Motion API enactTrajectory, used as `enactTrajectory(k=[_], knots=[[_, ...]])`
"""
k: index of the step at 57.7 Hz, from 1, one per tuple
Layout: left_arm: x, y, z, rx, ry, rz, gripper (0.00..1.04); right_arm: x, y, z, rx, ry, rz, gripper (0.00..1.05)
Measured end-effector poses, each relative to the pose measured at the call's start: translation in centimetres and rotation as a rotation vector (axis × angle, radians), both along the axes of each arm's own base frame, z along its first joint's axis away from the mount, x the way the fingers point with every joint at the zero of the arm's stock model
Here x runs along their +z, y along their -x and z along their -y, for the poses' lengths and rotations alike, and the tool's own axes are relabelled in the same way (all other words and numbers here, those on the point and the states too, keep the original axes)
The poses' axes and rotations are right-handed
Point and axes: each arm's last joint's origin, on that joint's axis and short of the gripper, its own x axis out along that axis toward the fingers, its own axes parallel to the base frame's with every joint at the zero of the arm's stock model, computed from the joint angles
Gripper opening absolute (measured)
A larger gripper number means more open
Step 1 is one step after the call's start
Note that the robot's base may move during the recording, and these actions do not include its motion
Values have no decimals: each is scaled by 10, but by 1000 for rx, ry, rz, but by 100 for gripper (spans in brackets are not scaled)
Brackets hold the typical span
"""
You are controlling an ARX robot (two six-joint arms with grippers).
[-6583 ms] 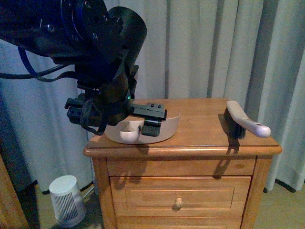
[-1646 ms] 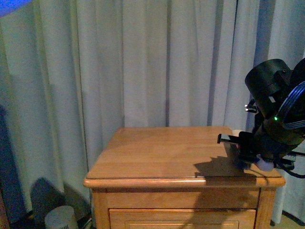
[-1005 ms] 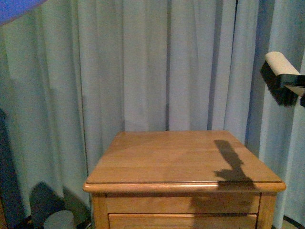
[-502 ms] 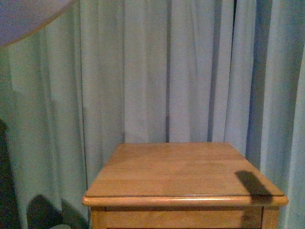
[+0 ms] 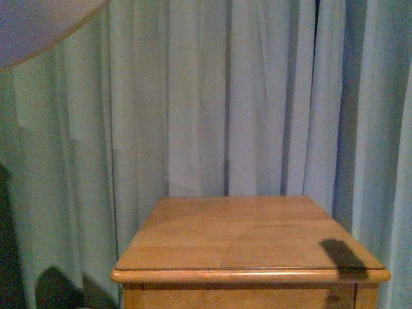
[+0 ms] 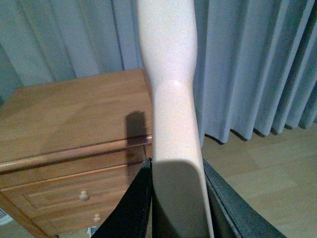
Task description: Clean up trash
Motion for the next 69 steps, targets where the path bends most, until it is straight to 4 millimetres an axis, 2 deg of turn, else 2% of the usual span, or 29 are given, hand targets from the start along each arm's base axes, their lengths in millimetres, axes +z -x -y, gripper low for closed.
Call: enactTrajectory(k=[69], knots=[[-1, 0, 0, 2, 1, -2, 28, 0, 0, 0, 4, 0, 2, 23]])
